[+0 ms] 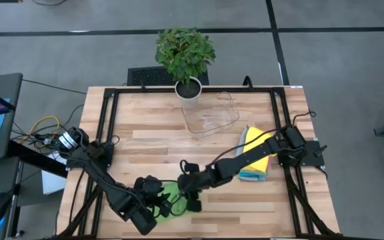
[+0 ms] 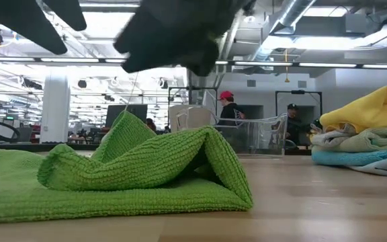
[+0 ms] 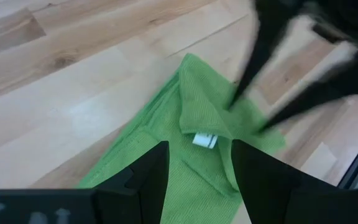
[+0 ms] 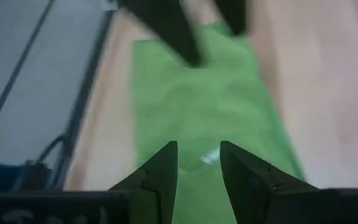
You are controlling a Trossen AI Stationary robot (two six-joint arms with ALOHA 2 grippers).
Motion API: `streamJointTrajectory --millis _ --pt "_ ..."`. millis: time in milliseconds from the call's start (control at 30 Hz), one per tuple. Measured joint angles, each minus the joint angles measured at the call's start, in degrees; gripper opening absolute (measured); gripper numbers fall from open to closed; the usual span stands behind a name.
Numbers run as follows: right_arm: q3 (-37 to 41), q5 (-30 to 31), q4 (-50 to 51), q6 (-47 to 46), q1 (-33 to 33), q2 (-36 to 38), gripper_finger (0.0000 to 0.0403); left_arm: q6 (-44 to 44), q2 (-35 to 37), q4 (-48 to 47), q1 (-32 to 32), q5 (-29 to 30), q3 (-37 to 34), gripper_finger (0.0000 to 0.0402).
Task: Fold microfiber towels
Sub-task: Fold the green microfiber cloth
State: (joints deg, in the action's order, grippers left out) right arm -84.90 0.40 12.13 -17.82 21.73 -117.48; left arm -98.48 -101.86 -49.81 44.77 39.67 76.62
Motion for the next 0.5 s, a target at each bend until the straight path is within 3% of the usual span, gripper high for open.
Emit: streamJointTrajectory --millis 200,500 --pt "-0.1 1.1 3.7 1.3 2.4 -0.5 0.0144 0.0 -0.8 1.3 0.2 -0.8 0.0 0.0166" --pt "-0.1 2.6 14.6 -1.5 4.9 5.0 0.0134 17.9 -8.4 3.8 -2.6 -7.5 0.0 0.0166"
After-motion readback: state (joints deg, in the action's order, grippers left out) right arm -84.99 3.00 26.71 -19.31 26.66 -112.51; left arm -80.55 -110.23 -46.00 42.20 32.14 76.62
